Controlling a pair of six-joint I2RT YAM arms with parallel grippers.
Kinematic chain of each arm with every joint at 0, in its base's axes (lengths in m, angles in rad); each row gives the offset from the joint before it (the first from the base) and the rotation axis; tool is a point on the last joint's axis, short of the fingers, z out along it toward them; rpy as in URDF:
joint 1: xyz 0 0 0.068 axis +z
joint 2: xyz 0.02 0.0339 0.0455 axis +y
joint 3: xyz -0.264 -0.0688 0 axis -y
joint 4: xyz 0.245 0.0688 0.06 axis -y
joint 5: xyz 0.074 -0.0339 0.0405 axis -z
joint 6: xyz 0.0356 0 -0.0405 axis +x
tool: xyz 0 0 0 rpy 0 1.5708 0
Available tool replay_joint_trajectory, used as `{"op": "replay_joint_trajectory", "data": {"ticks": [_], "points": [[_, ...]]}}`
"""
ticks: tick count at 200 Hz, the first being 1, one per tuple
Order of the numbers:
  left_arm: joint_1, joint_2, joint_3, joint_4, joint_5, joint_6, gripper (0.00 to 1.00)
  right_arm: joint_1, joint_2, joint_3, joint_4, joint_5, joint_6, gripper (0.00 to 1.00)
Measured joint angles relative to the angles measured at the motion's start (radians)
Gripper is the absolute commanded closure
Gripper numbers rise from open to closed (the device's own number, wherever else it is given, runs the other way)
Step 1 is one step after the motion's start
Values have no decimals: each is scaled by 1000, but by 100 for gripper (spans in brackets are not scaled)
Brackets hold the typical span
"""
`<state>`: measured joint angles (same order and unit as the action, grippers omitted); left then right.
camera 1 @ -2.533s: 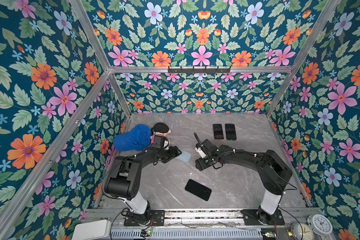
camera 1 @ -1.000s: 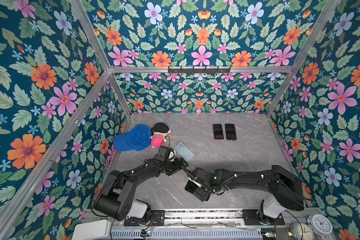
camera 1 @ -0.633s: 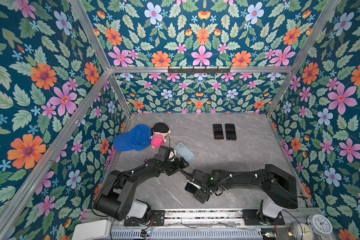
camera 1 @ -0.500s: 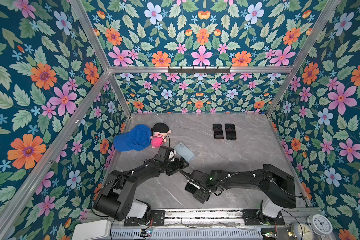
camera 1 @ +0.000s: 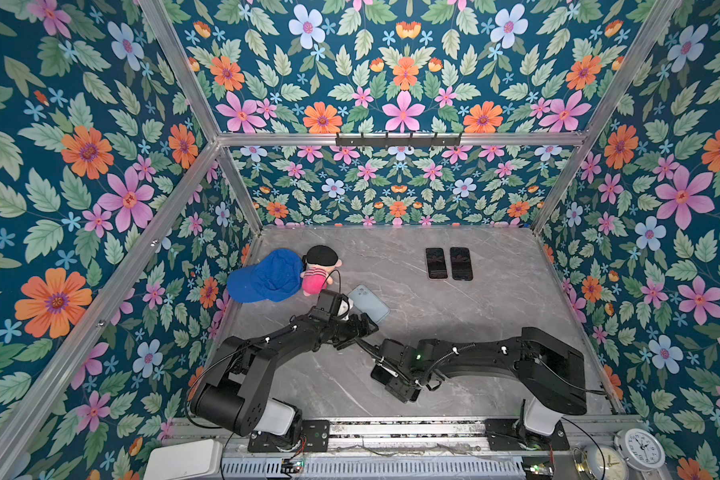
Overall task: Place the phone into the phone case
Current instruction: 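Grasp the black phone with the right gripper and lift it, then bring the black phone to the left gripper and grasp its edge with the left gripper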
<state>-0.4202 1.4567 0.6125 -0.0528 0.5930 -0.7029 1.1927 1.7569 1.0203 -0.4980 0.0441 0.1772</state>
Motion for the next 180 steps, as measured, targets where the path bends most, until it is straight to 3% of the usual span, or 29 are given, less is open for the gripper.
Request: {"op": "replay_joint_trajectory", "data": {"ticks": [91, 180], "points": [[0, 32, 21, -10, 29, 19, 14, 1, -8, -9, 9, 25, 41, 38], [-6, 35, 41, -87, 72, 81, 21, -76, -137, -128, 92, 60, 75, 40]]}}
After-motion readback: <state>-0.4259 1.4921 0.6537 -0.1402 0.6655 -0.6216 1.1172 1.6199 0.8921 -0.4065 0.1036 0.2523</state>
